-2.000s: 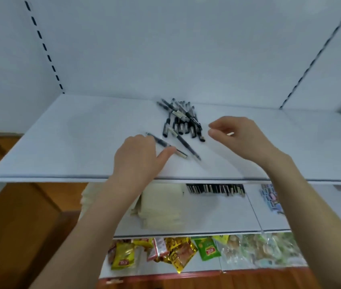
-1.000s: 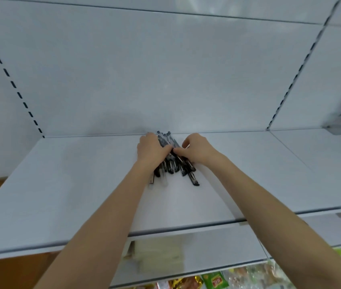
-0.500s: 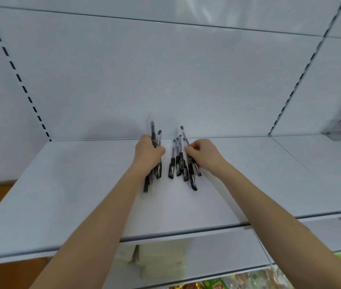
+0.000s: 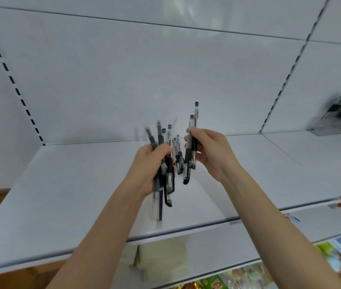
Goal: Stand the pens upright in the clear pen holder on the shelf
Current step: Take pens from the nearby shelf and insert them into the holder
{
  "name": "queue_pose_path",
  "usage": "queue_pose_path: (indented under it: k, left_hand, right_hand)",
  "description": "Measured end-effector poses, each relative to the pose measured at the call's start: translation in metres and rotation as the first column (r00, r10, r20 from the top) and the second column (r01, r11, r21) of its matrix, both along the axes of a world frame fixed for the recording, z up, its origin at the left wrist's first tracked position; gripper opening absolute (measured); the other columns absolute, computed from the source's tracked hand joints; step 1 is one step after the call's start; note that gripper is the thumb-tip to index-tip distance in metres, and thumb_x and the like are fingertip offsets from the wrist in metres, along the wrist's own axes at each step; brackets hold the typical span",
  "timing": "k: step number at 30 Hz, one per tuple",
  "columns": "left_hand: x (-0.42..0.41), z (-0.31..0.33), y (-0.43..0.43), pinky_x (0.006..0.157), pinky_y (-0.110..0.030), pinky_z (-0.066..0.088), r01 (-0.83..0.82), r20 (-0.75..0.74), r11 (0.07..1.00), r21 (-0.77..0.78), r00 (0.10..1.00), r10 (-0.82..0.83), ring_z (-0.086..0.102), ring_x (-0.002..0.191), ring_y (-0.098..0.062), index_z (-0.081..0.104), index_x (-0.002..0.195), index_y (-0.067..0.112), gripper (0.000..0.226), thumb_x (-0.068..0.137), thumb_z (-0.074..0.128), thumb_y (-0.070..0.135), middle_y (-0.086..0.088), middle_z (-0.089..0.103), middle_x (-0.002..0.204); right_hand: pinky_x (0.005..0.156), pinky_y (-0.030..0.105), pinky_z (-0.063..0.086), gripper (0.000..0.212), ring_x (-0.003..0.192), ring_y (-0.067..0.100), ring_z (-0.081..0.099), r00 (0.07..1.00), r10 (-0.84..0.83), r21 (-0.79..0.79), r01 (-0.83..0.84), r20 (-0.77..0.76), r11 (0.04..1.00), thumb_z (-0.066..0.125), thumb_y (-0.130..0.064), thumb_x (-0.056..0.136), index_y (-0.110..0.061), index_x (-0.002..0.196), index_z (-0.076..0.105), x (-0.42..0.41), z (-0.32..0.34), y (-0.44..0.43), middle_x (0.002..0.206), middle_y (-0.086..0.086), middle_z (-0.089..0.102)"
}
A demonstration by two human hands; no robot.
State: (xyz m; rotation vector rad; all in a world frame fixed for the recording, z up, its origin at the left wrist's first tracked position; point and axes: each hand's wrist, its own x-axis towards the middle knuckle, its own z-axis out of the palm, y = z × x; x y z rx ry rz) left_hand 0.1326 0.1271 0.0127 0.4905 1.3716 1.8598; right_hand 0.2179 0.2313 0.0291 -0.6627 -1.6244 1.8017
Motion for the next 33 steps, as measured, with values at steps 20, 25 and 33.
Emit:
queue_pose_path:
  k: [20,25,33]
  left_hand:
    - [0.174,-0.014,0.101,0.059,-0.035,0.052,0.282,-0.281,0.955,-0.085,0.913,-0.295,0.056,0.067,-0.023,0.062,0.088,0.011,0.004,0.086,0.062,0.008,-0.011,0.064,0.082]
    - [0.251,-0.012,0.148,0.041,-0.02,0.047,0.304,-0.065,0.953,0.012,0.951,-0.302,0.057,0.044,-0.014,0.061,0.085,0.005,0.003,0.087,0.059,0.006,0.0,0.062,0.053]
    - [0.301,-0.015,0.218,0.037,-0.015,0.04,0.235,0.08,0.971,-0.038,0.97,-0.232,0.043,0.034,-0.009,0.058,0.076,0.006,0.019,0.08,0.063,0.024,-0.009,0.049,0.062]
  right_hand:
    - [0.039,0.014,0.038,0.019,0.041,-0.001,0.048,0.902,-0.432,0.28,0.414,0.003,0.866,0.059,-0.014,0.087,0.004,0.093,0.063,0.167,-0.018,0.081,0.06,0.002,0.056]
    - [0.043,0.019,0.044,0.012,0.049,0.006,0.057,0.916,-0.401,0.239,0.383,0.029,0.892,0.051,-0.022,0.093,-0.014,0.093,0.059,0.259,-0.01,0.129,0.067,0.002,0.062]
    - [0.041,0.02,0.029,0.021,0.043,0.01,0.039,0.929,-0.233,0.418,0.097,0.288,0.903,0.05,-0.021,0.093,-0.008,0.093,0.067,0.397,0.0,0.189,0.053,0.0,0.047]
